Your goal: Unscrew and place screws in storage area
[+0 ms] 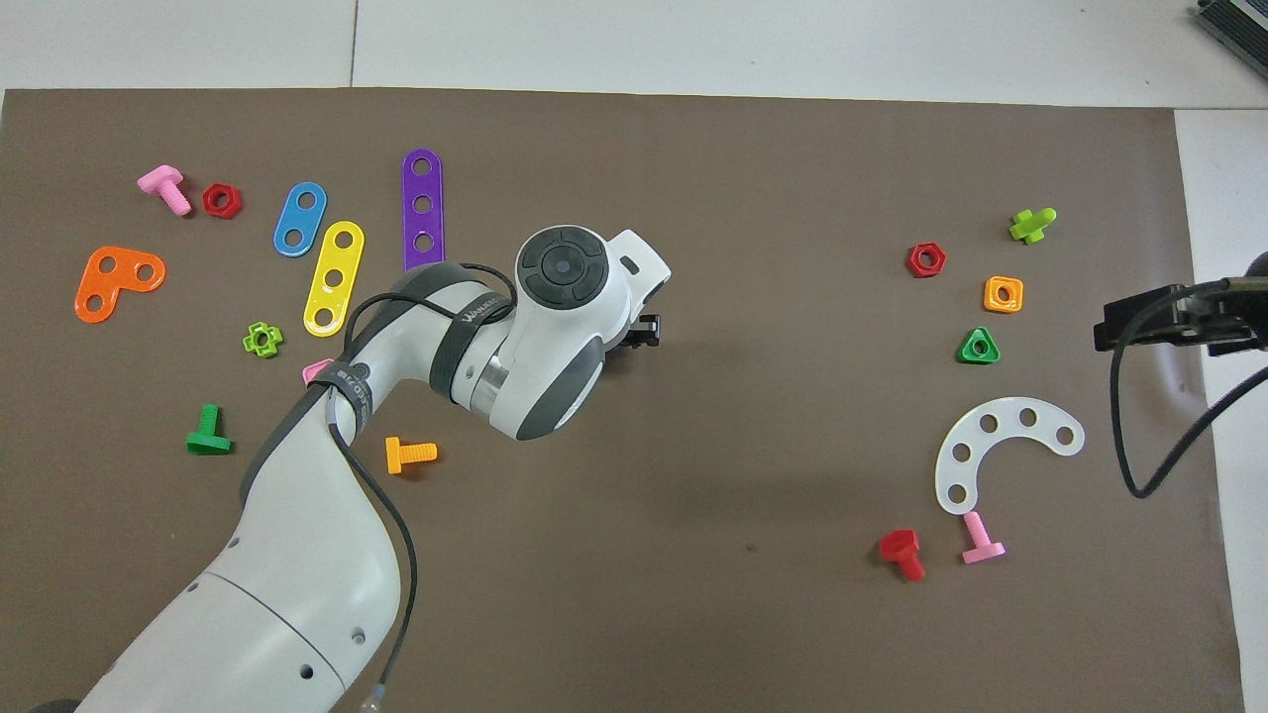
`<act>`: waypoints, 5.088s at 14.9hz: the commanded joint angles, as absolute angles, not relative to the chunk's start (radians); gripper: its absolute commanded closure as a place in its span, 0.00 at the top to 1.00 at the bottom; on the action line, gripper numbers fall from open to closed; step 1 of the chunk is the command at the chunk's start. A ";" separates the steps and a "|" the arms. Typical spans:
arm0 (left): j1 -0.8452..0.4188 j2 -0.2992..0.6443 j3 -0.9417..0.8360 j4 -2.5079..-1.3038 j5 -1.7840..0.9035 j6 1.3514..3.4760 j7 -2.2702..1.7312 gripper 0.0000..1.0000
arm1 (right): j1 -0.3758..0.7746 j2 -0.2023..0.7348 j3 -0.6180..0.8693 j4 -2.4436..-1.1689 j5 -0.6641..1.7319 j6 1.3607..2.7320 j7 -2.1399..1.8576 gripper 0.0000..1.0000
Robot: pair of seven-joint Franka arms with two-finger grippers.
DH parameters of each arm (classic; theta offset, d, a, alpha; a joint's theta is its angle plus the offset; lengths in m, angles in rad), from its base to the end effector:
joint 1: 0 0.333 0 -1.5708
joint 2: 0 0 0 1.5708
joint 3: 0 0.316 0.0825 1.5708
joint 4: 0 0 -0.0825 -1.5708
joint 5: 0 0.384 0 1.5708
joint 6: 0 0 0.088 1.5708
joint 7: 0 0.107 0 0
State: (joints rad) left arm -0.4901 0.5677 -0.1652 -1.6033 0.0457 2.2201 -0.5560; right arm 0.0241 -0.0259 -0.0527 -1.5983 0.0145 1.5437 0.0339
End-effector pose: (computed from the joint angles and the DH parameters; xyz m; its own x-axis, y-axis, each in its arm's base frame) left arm 0.5623 -0.4107 0.3080 0.9951 -0.0969 0.0217 -0.0983 -0.9925 0.0731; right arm 0.5431 -0.0143 0.6234 0.9976 -0.0620 -0.0293 -0.0624 -0.9979 -0.0149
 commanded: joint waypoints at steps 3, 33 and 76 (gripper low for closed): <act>-0.509 0.566 -0.147 -1.620 0.069 2.240 -0.594 0.74 | 0.020 -0.051 -0.052 -1.626 0.029 1.551 0.028 1.00; -0.508 0.566 -0.146 -1.575 0.067 2.151 -0.611 0.43 | 0.020 -0.051 -0.052 -1.626 0.029 1.551 0.028 1.00; -0.048 0.243 -0.146 -1.737 0.038 1.941 0.006 0.99 | 0.331 0.131 -0.037 -1.688 0.067 2.005 0.336 1.00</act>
